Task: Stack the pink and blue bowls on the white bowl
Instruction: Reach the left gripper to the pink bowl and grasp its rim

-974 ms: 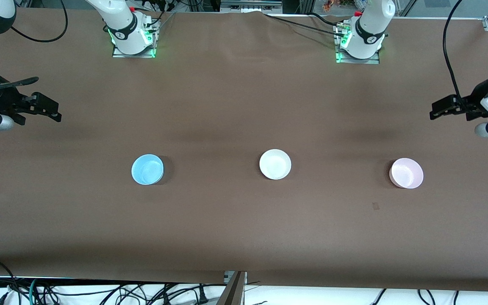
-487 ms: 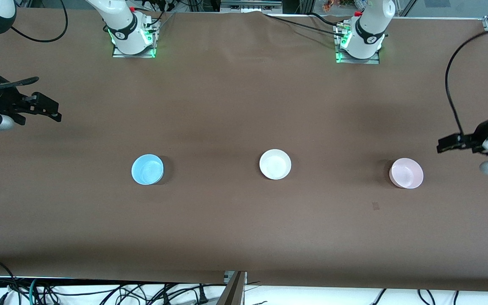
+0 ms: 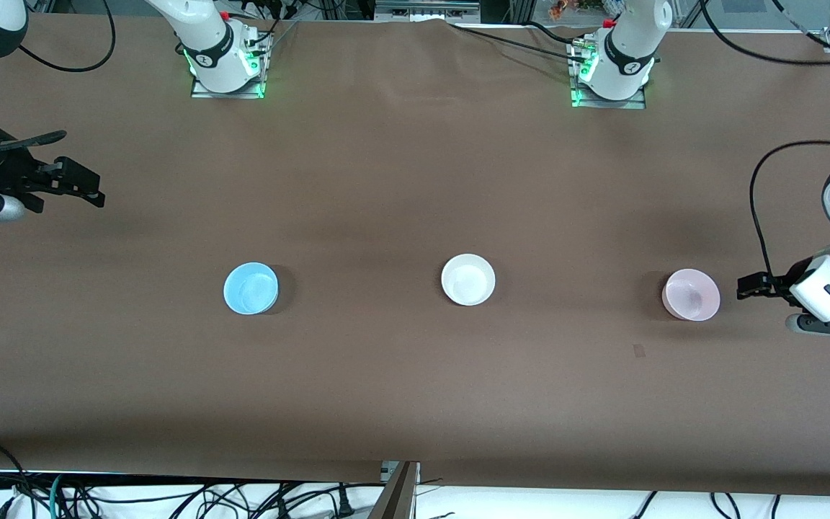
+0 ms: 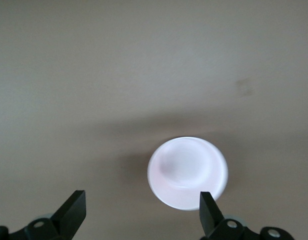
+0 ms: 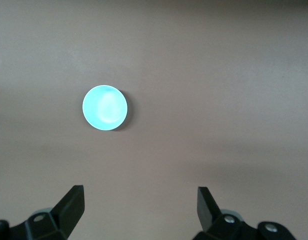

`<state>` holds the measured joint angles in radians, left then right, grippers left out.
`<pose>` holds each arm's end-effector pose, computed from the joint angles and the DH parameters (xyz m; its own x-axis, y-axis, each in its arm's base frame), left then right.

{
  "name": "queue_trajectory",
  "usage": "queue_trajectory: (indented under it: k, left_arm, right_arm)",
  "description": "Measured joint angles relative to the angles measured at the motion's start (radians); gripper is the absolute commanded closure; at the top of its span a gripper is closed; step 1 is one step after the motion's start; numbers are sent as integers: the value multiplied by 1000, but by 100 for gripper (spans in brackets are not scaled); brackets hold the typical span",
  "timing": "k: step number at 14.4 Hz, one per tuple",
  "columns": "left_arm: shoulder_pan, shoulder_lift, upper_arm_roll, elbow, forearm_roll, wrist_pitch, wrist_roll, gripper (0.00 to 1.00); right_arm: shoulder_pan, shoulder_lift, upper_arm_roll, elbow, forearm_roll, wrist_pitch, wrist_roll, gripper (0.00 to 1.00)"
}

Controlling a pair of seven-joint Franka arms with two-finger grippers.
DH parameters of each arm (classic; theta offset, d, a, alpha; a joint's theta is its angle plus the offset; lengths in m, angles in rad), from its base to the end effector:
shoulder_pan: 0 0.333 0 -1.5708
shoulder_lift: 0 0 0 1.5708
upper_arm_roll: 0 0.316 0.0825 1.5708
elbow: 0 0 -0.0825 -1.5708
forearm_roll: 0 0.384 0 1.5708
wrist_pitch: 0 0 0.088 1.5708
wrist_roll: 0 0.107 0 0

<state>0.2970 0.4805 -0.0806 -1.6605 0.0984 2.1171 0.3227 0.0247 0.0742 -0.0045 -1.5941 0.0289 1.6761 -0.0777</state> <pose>0.6545 0.1546 0.3291 0.9883 -0.1484 -0.0361 -0.1497 -0.9881 -0.0361 0.5846 0.0147 0.5805 0.9955 0.0947 0.0099 0.0949 -0.9951 -0.0277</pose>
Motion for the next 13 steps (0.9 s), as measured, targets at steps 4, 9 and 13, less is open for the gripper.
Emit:
queue_trajectory:
  k: [4, 9, 13]
  left_arm:
    - [24, 56, -2, -58, 0, 101, 58, 0]
    - [24, 113, -11, -70, 0, 121, 73, 27]
    - [50, 150, -22, -71, -6, 130, 100, 92]
  right_arm:
    - [0, 1, 0, 0, 0, -1, 0, 0]
    - [1, 1, 0, 0, 0, -1, 0, 0]
    - [0, 1, -1, 15, -4, 2, 1, 0]
